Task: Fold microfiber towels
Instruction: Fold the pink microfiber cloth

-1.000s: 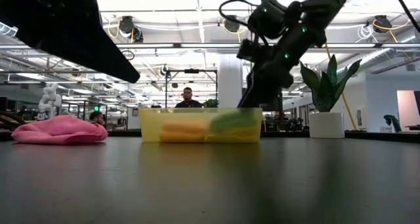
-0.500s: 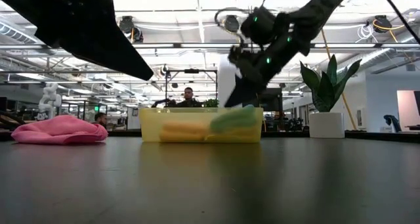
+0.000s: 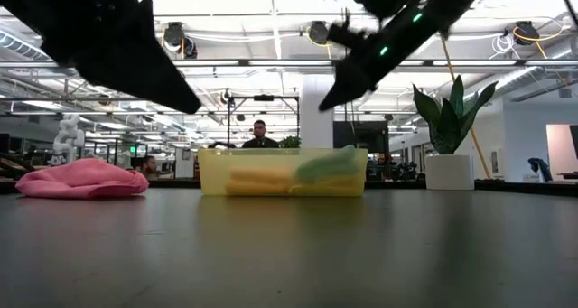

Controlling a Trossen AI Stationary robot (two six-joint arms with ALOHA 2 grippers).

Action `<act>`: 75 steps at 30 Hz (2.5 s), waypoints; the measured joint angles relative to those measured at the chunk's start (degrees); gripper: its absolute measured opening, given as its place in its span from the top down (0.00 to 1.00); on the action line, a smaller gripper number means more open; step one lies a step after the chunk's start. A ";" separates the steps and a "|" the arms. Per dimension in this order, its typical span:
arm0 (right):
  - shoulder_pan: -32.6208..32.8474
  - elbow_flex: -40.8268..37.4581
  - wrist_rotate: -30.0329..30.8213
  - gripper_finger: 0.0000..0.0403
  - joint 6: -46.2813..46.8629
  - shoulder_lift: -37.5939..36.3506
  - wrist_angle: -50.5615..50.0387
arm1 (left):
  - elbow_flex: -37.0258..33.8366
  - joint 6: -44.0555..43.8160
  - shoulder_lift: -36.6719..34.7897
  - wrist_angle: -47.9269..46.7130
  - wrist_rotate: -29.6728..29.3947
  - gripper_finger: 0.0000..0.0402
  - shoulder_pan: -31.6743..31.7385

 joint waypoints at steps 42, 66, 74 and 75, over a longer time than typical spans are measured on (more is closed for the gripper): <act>41.23 -50.42 -0.15 1.00 11.97 -15.63 66.16 | -6.04 2.11 -7.87 -39.34 34.87 0.97 32.29; 44.29 -44.81 -0.41 1.00 11.49 -14.46 55.14 | 40.88 27.85 -8.07 -47.50 7.48 0.98 9.01; 44.06 -44.78 -0.22 0.88 13.71 -12.19 54.76 | 29.34 24.10 -8.02 -41.15 8.66 0.99 10.07; 43.91 -44.78 -0.15 0.86 13.84 -11.45 54.97 | 27.06 23.91 -7.98 -38.91 9.73 0.99 10.07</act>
